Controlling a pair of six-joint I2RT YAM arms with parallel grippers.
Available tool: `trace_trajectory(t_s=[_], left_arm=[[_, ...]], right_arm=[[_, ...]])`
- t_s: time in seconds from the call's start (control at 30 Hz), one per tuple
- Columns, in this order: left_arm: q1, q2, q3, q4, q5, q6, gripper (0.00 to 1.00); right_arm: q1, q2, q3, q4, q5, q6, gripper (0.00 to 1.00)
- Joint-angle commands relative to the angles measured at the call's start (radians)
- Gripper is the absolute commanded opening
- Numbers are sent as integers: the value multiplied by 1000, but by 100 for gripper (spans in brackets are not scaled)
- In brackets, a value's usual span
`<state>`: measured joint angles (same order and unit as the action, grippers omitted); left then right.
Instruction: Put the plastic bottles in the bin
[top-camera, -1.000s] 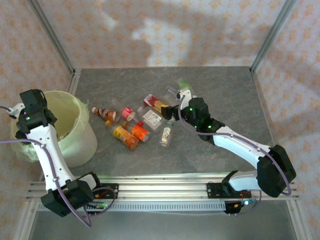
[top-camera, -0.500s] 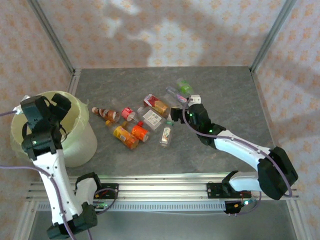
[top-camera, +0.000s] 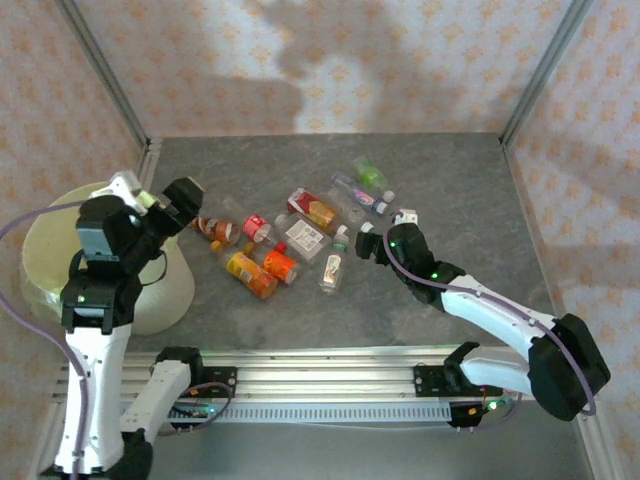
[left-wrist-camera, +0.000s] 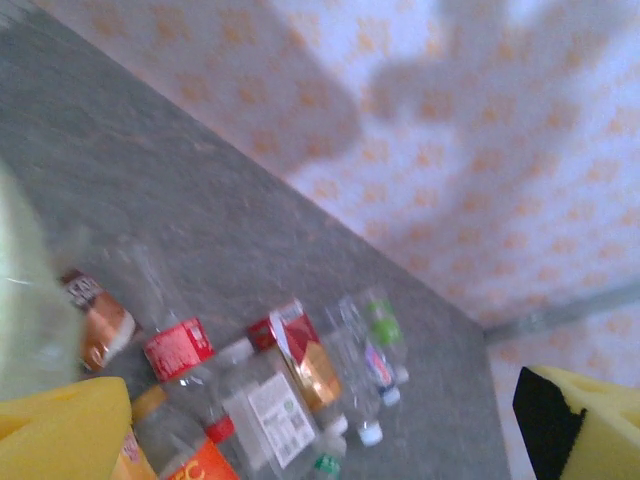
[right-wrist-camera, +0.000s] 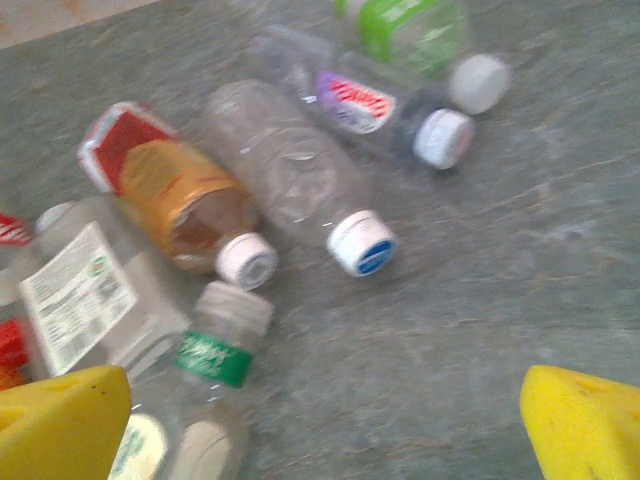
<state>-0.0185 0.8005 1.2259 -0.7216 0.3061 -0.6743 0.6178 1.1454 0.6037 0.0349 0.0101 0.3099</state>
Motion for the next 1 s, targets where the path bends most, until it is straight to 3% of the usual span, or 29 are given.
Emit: trace_trajectory(t_s=[0.0,0.07,0.17,0.37,0.73,0.87,0.97], left_arm=[[-156,86,25,23,-197,8,99],[-263,137,37,40,-301,16,100],[-369,210,38,112,-368,3,100],[-482,379,106,124,-469,8,100],[-492,439,119,112,-522,-21,100],[-492,431,118,74,-562,-31,99],[-492,417,105,66,-588,-41,100]], right_arm=[[30,23,-12,77,-212,-78,99],[82,51,14,60,-256,-148,99],[150,102,49,-3,-172,-176,99],[242,226,178,-145,-80,-184,99],[306,381,286,-254,65,-84,99],[312,431,314,-313,2,-110,99],[311,432,311,-344,35,-86,99]])
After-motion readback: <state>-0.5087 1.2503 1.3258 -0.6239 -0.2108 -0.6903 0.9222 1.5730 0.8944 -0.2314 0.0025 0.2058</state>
